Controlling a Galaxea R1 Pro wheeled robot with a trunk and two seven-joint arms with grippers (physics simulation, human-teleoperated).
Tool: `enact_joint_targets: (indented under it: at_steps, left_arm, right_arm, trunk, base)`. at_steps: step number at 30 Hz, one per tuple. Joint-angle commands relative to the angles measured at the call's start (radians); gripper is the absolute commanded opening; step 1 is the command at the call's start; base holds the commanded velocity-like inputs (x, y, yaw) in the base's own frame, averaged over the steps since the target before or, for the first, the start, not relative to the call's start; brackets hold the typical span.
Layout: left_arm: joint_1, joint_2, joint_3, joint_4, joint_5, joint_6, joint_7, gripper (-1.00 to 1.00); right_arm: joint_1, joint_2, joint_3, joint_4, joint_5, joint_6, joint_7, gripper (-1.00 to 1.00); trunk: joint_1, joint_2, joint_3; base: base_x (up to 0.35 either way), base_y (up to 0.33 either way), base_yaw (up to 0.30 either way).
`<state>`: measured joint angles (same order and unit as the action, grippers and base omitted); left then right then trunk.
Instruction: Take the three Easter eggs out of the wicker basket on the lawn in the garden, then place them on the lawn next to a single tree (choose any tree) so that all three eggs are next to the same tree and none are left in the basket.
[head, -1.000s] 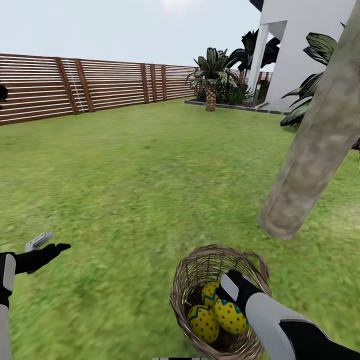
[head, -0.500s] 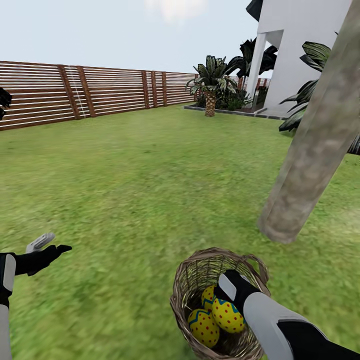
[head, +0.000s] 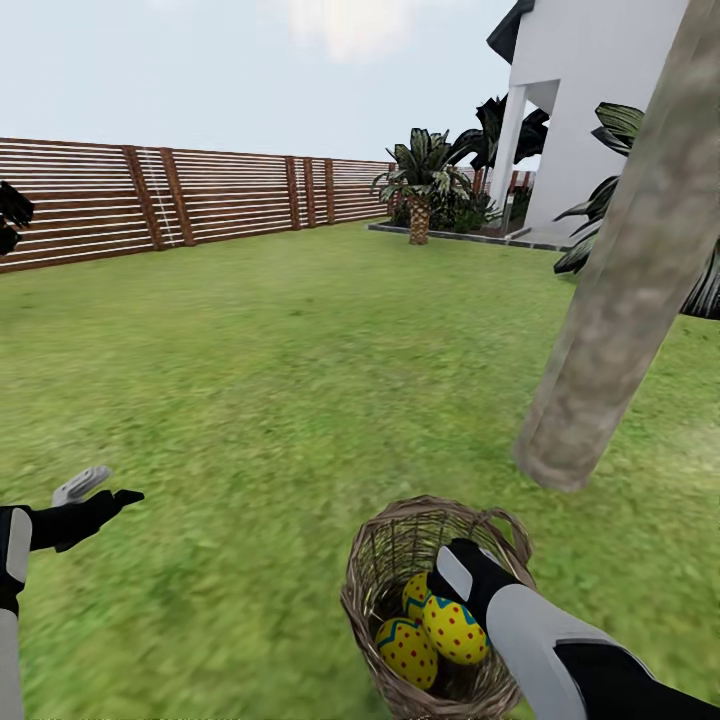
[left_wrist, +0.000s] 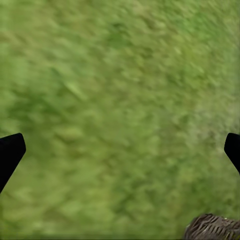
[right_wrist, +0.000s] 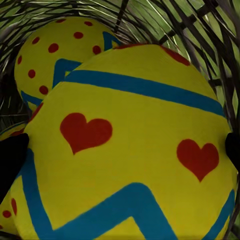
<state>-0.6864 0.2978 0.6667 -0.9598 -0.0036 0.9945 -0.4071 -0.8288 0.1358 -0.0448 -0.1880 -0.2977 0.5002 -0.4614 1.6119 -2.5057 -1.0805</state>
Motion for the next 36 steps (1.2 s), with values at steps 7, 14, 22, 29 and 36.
enact_joint_targets:
  at_steps: [7,14,22,29,36]
  left_arm:
    - [-0.001,0.001,0.004,-0.002,0.001,0.007,-0.004,1.00]
    - [-0.001,0.001,0.005,-0.002,0.001,0.017,-0.004,1.00]
    - [-0.001,0.001,0.004,-0.002,0.001,0.018,-0.003,1.00]
    - [-0.001,0.000,0.004,-0.002,0.001,0.017,-0.004,1.00]
    - [-0.001,0.000,0.004,-0.002,0.001,0.017,-0.003,1.00]
  right_arm:
    - [0.000,0.002,-0.003,-0.002,-0.001,0.004,-0.005,-1.00]
    - [0.000,0.004,0.000,-0.005,0.000,0.002,-0.005,-1.00]
    - [-0.001,0.004,0.001,-0.015,0.000,0.000,-0.001,-1.00]
    - [-0.001,0.004,0.006,-0.064,0.004,0.001,0.164,-1.00]
    - [0.000,0.004,0.006,-0.091,0.000,0.003,0.173,-1.00]
  trunk:
    - [-0.001,0.000,0.003]
    - [-0.004,0.001,0.030]
    - [-0.007,0.003,0.061]
    - [-0.011,0.005,0.088]
    - [-0.027,0.034,0.112]
  base:
    - [-0.001,0.000,0.000]
    - [0.000,0.000,0.000]
    - [-0.111,0.000,0.000]
    - [-0.004,0.000,0.000]
    - [-0.125,0.000,0.000]
